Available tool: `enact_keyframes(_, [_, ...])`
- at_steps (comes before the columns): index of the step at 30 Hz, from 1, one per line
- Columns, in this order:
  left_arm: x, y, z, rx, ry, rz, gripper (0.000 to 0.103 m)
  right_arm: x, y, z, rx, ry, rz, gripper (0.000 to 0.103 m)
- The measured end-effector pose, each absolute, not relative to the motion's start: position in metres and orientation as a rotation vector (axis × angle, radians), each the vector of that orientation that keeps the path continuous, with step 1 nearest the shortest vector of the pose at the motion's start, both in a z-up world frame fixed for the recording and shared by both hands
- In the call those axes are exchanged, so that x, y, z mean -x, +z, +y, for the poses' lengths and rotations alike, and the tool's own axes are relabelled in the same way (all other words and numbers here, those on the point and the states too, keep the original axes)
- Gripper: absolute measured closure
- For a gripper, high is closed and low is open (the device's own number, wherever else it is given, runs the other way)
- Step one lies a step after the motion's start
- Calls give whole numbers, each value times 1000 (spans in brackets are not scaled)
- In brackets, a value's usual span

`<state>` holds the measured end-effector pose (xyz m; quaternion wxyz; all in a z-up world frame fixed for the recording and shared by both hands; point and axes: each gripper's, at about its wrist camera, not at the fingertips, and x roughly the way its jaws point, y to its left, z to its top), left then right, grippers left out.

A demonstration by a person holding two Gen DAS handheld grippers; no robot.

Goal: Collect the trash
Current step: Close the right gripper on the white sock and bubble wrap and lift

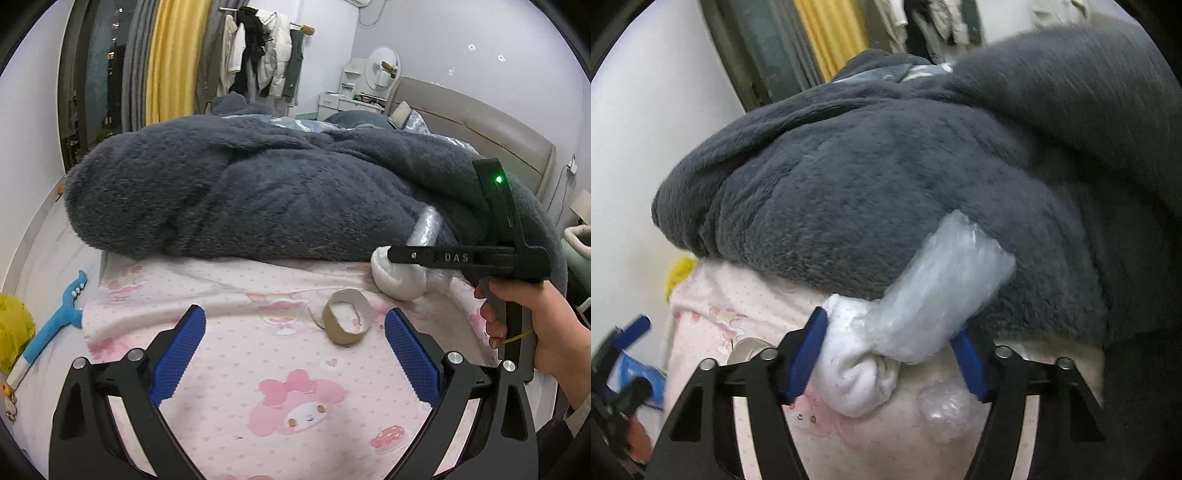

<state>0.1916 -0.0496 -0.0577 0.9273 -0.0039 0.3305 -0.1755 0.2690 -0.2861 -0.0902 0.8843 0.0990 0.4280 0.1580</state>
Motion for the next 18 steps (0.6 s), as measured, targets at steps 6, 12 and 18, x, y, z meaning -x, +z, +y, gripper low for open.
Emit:
enact_keyframes(6, [-196, -62, -62, 8, -372, 689, 4, -267, -89, -303, -293, 346, 871, 41])
enact_keyframes(12, [-199, -65, -71, 6, -376, 694, 4, -273, -96, -321, -436, 344, 873, 41])
enact_keyframes(18, [-204, -71, -79, 8, -381, 707, 4, -274, -94, -318, -381, 298, 852, 62])
